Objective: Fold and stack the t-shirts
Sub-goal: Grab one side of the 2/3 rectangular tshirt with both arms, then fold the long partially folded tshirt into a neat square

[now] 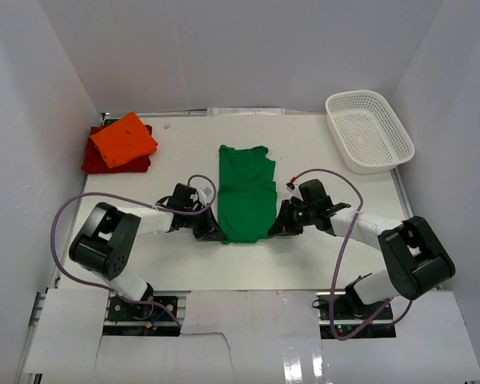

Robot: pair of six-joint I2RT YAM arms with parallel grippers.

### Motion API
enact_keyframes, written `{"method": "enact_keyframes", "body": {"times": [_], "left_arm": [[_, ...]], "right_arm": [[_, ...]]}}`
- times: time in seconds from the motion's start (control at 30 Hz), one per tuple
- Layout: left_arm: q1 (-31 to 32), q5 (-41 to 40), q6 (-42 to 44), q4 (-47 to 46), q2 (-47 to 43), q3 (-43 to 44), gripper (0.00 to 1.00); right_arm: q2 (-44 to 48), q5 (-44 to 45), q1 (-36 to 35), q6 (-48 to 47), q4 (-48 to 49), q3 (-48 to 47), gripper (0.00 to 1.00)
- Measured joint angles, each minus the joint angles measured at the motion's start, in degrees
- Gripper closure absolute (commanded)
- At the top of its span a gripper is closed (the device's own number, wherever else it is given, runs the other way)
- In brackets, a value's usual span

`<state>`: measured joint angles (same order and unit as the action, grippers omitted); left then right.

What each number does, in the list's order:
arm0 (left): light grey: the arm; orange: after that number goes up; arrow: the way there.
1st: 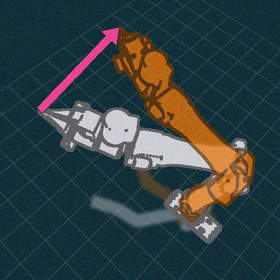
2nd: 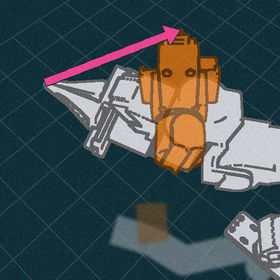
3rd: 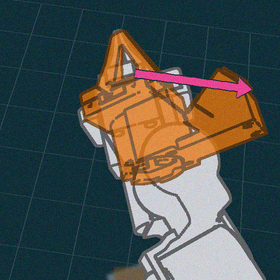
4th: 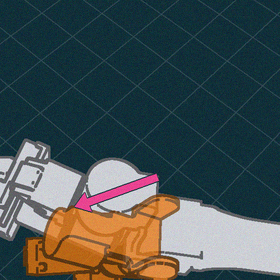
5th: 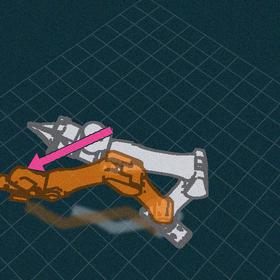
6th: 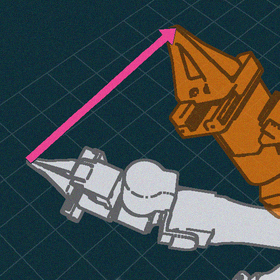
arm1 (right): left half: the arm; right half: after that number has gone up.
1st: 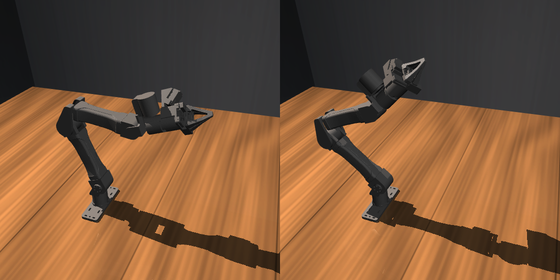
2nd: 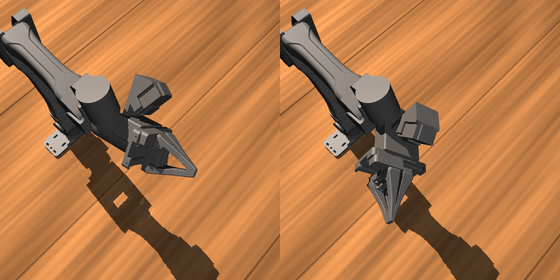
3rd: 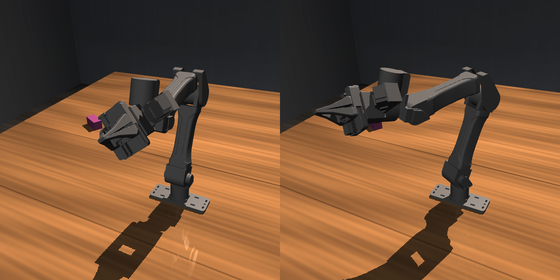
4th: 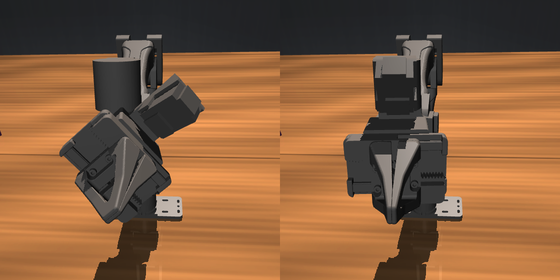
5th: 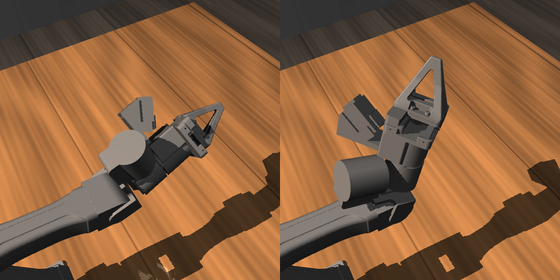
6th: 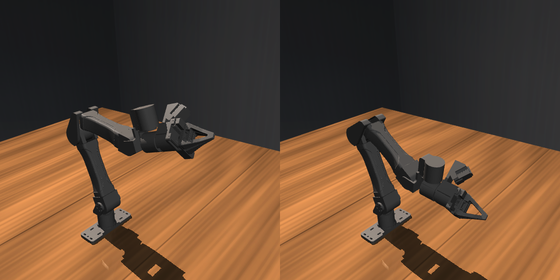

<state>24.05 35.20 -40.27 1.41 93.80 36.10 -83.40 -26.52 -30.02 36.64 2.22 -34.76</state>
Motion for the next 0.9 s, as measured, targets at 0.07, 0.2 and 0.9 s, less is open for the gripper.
{"method": "enact_keyframes", "body": {"times": [0.07, 0.2, 0.9], "left_arm": [[1.2, -1.6, 0.3, 4.2, -2.9, -0.9, 1.0], [4.7, -3.8, -0.3, 12.3, -8.2, -2.6, 1.0], [4.2, -5.1, -0.7, 36.1, -16.6, 18.8, 1.0]], "right_arm": [[2.5, 0.3, 0.0, -1.4, -3.1, 0.4, 0.92], [9.4, 0.4, 0.0, -3.2, -9.3, 2.6, 0.92], [12.1, 0.3, -0.5, -12.0, -32.7, -18.1, 0.92]]}}
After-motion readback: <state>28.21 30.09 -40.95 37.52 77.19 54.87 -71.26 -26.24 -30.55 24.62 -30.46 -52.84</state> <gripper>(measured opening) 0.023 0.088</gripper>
